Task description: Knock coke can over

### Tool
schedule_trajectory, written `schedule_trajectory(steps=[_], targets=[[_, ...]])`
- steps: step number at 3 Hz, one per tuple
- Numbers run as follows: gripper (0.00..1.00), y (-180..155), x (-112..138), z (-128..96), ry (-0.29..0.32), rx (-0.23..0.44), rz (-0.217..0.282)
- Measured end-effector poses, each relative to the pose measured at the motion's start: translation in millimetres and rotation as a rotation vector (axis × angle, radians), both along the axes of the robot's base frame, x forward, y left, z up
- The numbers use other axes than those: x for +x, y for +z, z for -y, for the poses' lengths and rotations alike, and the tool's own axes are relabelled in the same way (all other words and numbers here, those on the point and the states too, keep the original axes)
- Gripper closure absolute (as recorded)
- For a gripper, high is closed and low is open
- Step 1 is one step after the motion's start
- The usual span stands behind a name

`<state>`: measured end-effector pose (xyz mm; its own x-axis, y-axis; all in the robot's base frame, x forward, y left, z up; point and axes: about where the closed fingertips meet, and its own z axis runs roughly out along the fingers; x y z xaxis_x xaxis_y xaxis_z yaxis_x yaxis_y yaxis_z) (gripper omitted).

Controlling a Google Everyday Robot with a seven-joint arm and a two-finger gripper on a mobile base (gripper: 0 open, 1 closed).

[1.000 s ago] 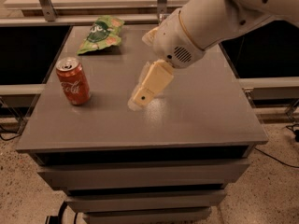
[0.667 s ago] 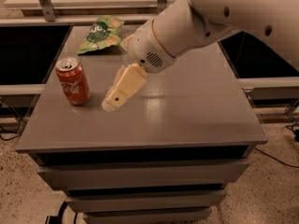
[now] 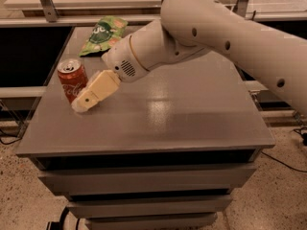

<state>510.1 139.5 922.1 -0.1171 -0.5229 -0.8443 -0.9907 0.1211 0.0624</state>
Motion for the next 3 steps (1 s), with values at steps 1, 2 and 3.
schedule_trajectory(steps=[1,2,3], targets=[[0.0,1.2,-1.2,-29.0,0.008,0.058,-0.019],[0.0,0.4,0.0,-51.5,0.014,0.101,-0.008],[0.0,-18.2,17.3,-78.2,0.001,0.141,0.003]])
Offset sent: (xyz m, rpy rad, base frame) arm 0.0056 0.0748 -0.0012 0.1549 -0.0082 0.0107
